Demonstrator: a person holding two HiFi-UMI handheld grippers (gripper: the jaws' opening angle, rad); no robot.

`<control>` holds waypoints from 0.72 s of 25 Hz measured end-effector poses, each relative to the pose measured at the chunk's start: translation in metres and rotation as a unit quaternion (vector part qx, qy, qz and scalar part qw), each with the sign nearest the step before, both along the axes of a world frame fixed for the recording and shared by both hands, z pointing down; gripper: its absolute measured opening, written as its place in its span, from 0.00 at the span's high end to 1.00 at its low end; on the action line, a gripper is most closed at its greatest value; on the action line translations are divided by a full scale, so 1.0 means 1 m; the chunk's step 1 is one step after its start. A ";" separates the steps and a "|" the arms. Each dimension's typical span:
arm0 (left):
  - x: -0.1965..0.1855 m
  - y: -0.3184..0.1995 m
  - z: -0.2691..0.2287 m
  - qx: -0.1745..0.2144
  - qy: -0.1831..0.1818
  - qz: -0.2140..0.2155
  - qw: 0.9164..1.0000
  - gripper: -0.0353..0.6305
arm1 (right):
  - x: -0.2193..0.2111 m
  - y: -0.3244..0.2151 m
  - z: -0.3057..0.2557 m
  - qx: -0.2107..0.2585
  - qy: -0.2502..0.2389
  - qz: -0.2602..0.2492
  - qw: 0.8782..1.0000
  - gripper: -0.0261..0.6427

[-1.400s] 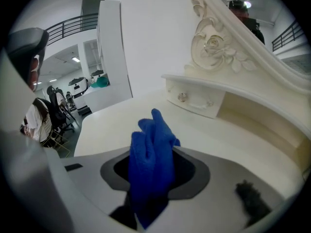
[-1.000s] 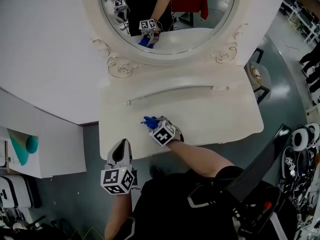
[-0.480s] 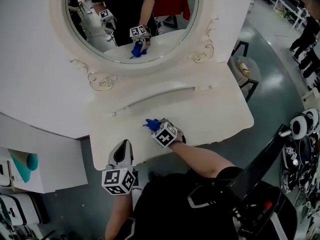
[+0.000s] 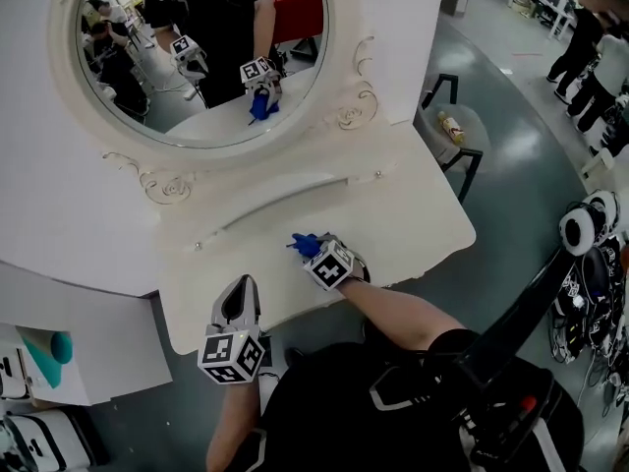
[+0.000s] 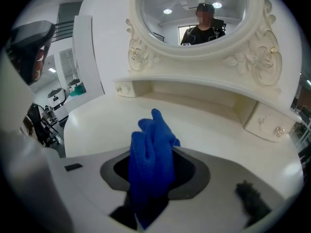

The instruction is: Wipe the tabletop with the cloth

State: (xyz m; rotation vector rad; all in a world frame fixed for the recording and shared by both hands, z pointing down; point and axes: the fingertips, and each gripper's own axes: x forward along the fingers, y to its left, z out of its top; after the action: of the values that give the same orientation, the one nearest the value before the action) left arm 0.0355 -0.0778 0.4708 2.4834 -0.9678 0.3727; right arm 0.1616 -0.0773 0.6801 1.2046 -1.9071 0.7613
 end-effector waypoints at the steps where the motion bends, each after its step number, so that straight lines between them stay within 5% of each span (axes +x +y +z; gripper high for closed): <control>1: 0.007 0.002 0.000 -0.001 0.001 0.005 1.000 0.94 | 0.009 0.002 0.000 0.000 0.001 0.005 1.000 0.72; 18: 0.126 0.038 -0.011 0.006 0.005 0.080 0.997 0.94 | 0.149 0.043 -0.012 0.008 0.021 0.075 0.997 0.72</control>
State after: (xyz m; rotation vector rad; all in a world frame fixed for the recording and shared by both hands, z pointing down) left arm 0.1613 -0.0398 0.4602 2.5793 -0.7718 0.4057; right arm 0.3106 -0.0341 0.6685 1.3736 -1.8064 0.7942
